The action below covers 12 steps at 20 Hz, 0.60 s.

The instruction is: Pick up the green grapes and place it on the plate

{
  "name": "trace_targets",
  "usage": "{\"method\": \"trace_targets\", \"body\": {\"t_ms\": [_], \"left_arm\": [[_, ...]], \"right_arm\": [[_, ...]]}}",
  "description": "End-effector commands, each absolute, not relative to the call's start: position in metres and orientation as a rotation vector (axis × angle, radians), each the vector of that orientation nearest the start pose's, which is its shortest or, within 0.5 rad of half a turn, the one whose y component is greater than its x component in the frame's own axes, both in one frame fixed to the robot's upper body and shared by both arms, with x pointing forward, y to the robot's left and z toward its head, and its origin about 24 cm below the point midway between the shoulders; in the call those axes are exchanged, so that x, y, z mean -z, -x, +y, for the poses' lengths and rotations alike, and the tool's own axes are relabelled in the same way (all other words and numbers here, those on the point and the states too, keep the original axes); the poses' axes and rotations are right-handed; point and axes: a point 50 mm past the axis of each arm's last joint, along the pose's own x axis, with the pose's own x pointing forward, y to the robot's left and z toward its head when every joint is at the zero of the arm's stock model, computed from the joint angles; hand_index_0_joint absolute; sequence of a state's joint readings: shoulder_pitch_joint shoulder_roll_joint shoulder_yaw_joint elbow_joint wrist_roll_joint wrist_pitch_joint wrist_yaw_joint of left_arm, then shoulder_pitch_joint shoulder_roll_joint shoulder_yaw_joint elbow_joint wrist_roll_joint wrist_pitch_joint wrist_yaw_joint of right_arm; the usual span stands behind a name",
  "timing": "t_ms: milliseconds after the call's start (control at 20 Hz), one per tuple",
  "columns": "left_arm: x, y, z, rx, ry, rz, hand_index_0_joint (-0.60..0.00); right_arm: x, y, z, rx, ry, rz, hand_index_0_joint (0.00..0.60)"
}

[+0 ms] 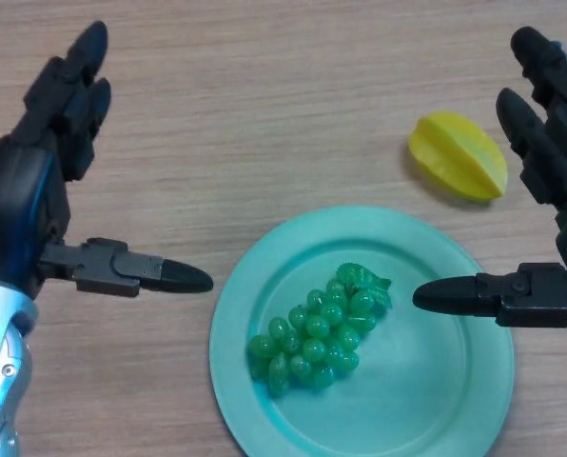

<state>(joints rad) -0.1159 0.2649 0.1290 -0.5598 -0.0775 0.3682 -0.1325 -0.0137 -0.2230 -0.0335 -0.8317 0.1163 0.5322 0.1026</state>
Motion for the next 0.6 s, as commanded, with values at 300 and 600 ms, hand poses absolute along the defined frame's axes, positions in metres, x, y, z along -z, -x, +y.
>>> {"method": "trace_targets", "body": {"t_ms": [300, 600], "left_arm": [[-0.2058, -0.2319, 0.196, -0.012, -0.253, -0.526, 0.0], [-0.2038, -0.2335, 0.1948, -0.014, -0.249, -0.51, 0.0]], "right_arm": [[-0.2073, -0.2001, -0.1565, -0.175, 0.149, -0.55, 0.0], [-0.2059, -0.2014, -0.1536, -0.196, 0.149, -0.549, 0.0]]}}
